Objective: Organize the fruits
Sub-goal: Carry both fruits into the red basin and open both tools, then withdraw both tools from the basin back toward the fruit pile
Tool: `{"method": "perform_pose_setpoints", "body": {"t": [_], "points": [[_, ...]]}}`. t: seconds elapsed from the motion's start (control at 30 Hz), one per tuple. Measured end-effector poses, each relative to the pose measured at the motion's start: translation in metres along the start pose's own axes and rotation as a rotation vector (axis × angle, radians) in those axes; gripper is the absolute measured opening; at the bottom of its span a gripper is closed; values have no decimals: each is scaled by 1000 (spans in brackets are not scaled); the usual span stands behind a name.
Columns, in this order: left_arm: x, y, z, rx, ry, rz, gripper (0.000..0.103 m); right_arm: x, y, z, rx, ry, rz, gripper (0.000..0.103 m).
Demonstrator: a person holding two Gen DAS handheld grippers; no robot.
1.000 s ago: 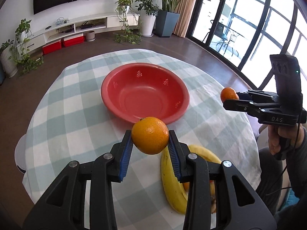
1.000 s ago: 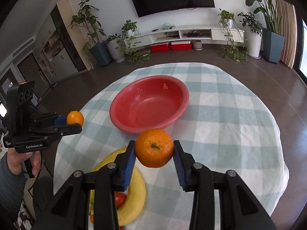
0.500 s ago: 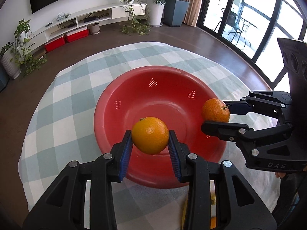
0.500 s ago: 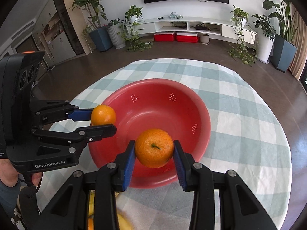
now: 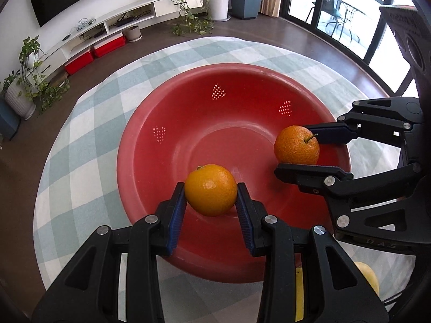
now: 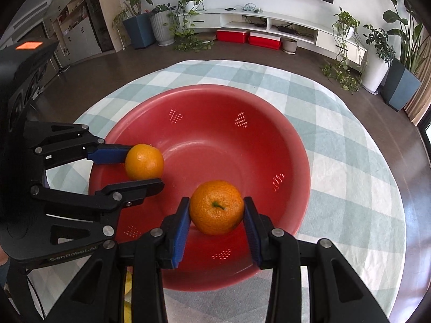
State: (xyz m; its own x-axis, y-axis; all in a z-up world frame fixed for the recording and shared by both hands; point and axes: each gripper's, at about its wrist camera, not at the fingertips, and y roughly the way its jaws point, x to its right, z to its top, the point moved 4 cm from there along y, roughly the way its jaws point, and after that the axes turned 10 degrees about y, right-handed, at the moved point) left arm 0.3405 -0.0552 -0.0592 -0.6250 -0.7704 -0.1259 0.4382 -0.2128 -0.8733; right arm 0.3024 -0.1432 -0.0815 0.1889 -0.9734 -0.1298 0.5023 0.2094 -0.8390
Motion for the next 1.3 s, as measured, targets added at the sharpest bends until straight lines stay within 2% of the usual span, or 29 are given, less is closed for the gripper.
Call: {"method": "perform_pose_setpoints", "body": {"t": [0.37,0.5,0.6,0.67,0.7,0.73,0.77,0.8,0.83,0.97,1.03,1.2,1.3], "points": [[0,-2,2,7,-6,20,35,-3,1,-3,-14,-30,-34,43],[-2,-9,-2,34,-22,24,39,-5,-1,-4,-9,-28,-27,46],[-4,-22,-5,63,-41,30,42,-6,-10,-4,26,-22,-31,48],[-4,-38,-8,105,-59,37,50,-6,-23,-4,67,-16,-29,50],[-4,-48,-10,131,-64,44,53,-6,-33,-5,91,-9,-20,56],[-3,-59,-13,154,-69,52,60,-6,-44,-7,119,-2,-8,60],[-2,-69,-17,174,-73,56,71,-5,-56,-10,149,6,6,68],[1,-79,-22,195,-73,52,77,-5,-68,-13,179,15,24,75],[5,-90,-29,214,-70,42,83,-5,-81,-18,210,26,46,78],[24,-126,-63,257,-89,30,94,-4,-123,-48,281,80,154,86],[37,-142,-85,276,-94,18,97,-5,-139,-67,302,99,184,90],[75,-176,-138,314,-90,-21,98,-10,-167,-119,334,138,219,91],[100,-186,-166,310,-64,-29,99,-13,-173,-150,327,167,224,91]]}}
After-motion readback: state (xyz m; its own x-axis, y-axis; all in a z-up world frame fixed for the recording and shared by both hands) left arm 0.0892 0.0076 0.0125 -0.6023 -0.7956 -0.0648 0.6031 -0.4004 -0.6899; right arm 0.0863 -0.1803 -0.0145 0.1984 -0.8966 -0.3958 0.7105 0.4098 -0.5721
